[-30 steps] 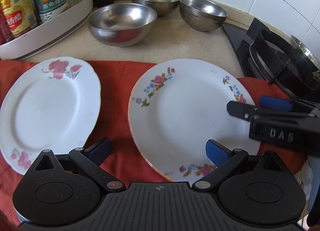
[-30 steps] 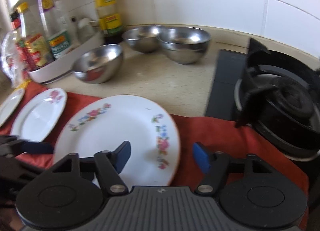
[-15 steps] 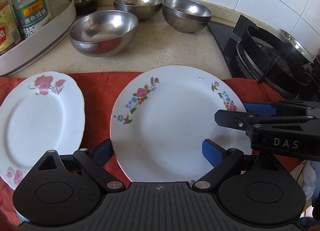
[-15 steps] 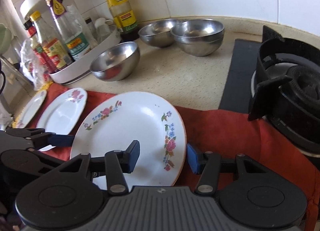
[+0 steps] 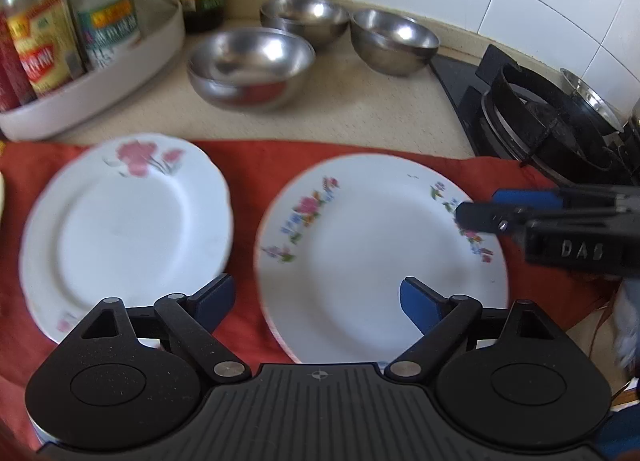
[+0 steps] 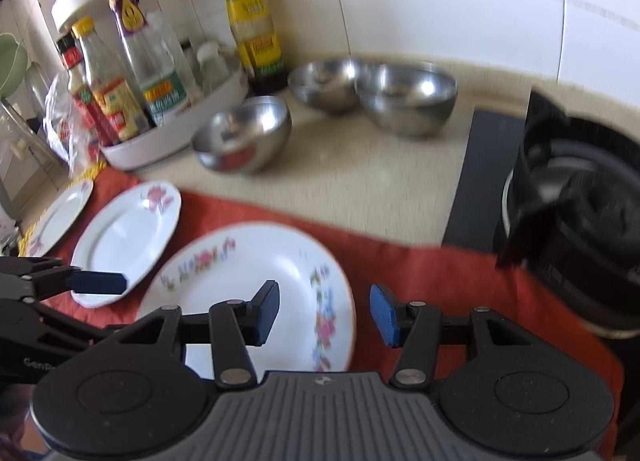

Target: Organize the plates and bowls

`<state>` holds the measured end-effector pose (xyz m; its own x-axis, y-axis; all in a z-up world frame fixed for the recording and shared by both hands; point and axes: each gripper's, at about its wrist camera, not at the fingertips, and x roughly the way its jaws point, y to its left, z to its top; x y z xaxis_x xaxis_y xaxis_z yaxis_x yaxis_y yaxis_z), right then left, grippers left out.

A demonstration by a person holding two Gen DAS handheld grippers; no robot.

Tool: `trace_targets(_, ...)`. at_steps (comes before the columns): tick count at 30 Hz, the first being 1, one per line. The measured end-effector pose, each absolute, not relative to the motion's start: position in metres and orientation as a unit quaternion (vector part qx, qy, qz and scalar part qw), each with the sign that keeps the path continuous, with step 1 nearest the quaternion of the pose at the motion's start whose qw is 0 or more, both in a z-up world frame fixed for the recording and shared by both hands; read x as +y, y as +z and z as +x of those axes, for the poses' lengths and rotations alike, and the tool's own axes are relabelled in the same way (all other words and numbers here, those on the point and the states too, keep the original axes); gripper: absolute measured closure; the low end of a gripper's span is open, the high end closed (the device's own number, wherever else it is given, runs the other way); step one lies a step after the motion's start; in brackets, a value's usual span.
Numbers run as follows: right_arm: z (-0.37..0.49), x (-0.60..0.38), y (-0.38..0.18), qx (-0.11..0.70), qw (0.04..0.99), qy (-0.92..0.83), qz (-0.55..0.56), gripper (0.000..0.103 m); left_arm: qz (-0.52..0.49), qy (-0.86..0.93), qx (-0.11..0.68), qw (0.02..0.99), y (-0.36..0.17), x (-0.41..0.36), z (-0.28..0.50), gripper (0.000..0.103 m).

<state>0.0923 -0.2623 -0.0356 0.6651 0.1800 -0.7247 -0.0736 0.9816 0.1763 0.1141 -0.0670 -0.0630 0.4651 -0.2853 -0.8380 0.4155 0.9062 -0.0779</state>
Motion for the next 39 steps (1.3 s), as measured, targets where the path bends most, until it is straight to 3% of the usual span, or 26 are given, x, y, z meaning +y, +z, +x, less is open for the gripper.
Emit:
trace_targets(7, 0.119, -0.206, -0.025, 0.375, 0.919, 0.105, 0.058, 0.050, 0.041, -0.159, 0.444, 0.881, -0.044, -0.012, 0.126, 0.002)
trace_targets(17, 0.159, -0.130, -0.046, 0.389, 0.907, 0.148, 0.063, 0.050, -0.008, -0.083, 0.448, 0.890, -0.051, 0.064, 0.143, 0.002)
trace_targets(33, 0.183, -0.107, -0.074, 0.436, 0.886, 0.125, 0.097, 0.048, -0.007, -0.089, 0.472, 0.877, -0.073, 0.074, 0.170, 0.003)
trace_targets(36, 0.184, -0.106, -0.075, 0.435, 0.883, 0.144, 0.097, 0.030, -0.013, -0.085, 0.482, 0.872, -0.079, 0.074, 0.174, 0.003)
trace_targets(38, 0.184, -0.106, -0.076, 0.436, 0.878, 0.165, 0.105, 0.008, -0.005, -0.079, 0.484, 0.871, -0.082, 0.071, 0.174, 0.001)
trace_targets(39, 0.183, -0.106, -0.077, 0.438, 0.875, 0.175, 0.110, 0.003, 0.002, -0.078, 0.484, 0.871, -0.083, 0.069, 0.174, 0.001)
